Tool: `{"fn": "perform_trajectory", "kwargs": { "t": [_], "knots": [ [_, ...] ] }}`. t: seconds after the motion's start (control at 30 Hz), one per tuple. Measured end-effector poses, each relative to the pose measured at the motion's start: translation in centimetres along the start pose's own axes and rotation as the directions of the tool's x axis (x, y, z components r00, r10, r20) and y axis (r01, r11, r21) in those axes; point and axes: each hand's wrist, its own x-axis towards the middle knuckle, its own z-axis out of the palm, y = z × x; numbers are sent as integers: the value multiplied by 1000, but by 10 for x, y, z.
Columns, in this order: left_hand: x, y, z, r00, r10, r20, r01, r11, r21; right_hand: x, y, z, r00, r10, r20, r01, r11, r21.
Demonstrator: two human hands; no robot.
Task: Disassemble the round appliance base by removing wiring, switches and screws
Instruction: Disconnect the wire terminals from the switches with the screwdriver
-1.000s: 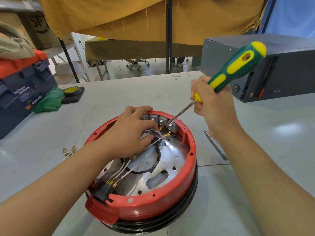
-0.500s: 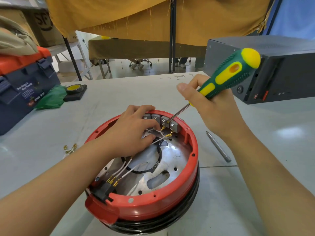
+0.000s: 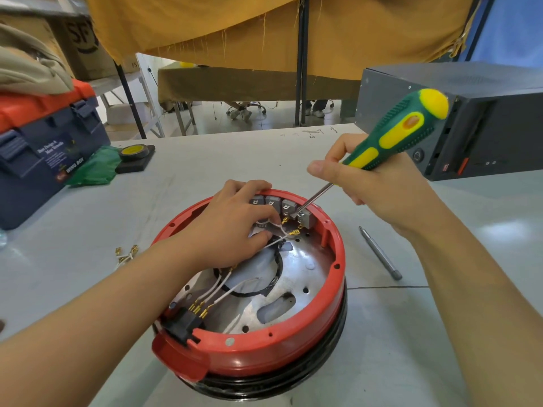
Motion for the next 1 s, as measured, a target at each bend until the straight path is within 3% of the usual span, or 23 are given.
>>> {"fn": "perform_trajectory", "kwargs": {
  "t": [0.3,0.63,1.0],
  "knots": [
    [0,1,-1,1000,-4,15,4,1000,-6,5,-4,-17,973,84,216,-100,993,65],
    [-2,0,-3,998,41,50,-42,999,11,-13,-8,-10,992,-23,127,43,987,-158],
    [-7,0,-5,996,83,39,-83,996,-23,-18,-6,-3,990,-67,123,75,995,-64]
  ]
}}
